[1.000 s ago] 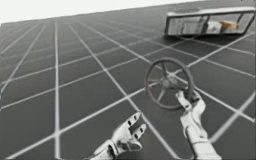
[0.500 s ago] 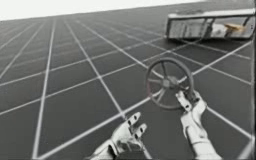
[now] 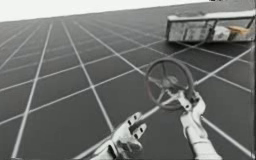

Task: Pick up and drop off the object

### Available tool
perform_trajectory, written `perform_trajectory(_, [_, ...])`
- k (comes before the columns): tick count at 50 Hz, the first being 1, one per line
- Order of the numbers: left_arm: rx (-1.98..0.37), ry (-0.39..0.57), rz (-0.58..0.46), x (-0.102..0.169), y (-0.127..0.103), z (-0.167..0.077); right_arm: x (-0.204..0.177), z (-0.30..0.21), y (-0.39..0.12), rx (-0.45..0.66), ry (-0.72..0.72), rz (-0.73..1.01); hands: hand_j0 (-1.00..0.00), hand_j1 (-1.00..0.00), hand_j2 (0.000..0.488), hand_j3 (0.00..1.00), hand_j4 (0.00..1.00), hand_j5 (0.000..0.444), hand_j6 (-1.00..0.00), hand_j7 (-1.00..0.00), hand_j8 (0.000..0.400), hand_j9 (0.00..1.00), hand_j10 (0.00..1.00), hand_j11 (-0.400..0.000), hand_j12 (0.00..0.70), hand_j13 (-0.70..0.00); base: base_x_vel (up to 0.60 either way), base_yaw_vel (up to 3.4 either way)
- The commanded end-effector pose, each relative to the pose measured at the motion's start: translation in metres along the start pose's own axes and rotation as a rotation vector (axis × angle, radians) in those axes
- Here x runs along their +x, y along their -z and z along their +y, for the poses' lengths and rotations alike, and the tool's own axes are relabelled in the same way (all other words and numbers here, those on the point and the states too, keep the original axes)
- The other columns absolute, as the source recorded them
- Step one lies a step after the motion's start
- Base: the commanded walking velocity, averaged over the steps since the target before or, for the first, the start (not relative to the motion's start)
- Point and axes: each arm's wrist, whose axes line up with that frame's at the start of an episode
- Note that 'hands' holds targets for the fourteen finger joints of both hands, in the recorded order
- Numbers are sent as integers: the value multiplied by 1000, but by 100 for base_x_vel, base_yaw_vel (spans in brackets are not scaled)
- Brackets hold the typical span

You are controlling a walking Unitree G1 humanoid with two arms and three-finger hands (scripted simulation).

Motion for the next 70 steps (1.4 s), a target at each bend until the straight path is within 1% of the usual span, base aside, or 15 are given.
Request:
perform_trajectory(1, [-12,0,-12,-3,0,3,-3,14,-6,6,-43,-26,0,0,0,1000,1000,0,0,0,0,1000,1000,-400,0,-700,59,-3])
perform_trajectory(70, [-12,0,-12,-3,0,3,-3,14,-6,6,-43,-26,0,0,0,1000,1000,0,0,0,0,1000,1000,-400,0,-700,59,-1])
